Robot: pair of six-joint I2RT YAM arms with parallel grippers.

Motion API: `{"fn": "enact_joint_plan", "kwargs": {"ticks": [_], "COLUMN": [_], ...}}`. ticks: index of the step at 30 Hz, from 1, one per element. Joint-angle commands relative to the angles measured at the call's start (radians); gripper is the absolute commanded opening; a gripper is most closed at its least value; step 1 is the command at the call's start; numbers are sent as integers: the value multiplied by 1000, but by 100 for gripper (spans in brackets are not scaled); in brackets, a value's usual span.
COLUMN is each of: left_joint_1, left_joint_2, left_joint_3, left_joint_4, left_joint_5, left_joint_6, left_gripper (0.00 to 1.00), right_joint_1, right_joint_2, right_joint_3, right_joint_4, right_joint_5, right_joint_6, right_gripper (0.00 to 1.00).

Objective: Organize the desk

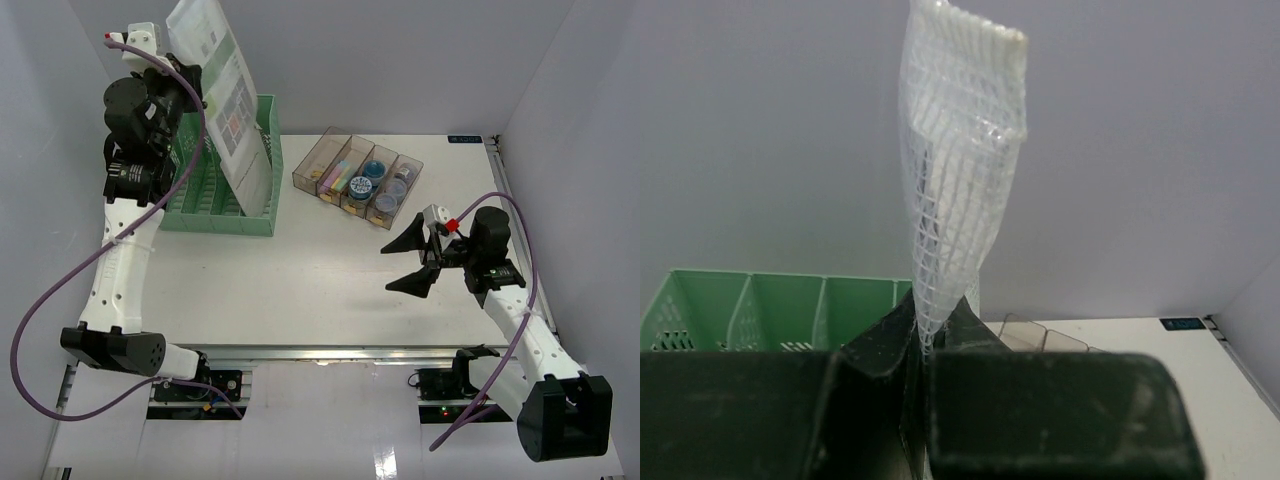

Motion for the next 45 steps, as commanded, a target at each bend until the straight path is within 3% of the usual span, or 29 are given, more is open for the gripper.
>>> {"fn": "enact_joint_plan", "kwargs": {"ticks": [1,9,14,21,28,36,45], "left_joint_1": [69,77,84,88,123,155,257], "left_joint_2": [1,5,-19,-19,-55,-68,-75], "left_joint_3": [41,51,-31,-52,-211,-310,-562], "left_joint_4": [111,191,218,244,294,337,523], "left_joint_5": [17,-2,-32,38,191,241,341], "left_joint_6": [26,122,159,180,191,175,44], "left_gripper": [0,0,0,0,0,0,0], "right_joint_1": [-11,-12,-13,-13,-16,-16,-18], "right_joint_2": [-16,-12,-7,0,-2,3,11], "right_joint_3": [-3,-2,-3,-2,-4,-4,-6], "right_joint_4": [8,7,7,8,8,7,8], "right_joint_5": [-25,-30,-29,-32,-31,-35,-35], "right_joint_6": [-22,-22,-22,-22,-22,-22,-25], "right_gripper": [94,94,94,94,94,94,94]}}
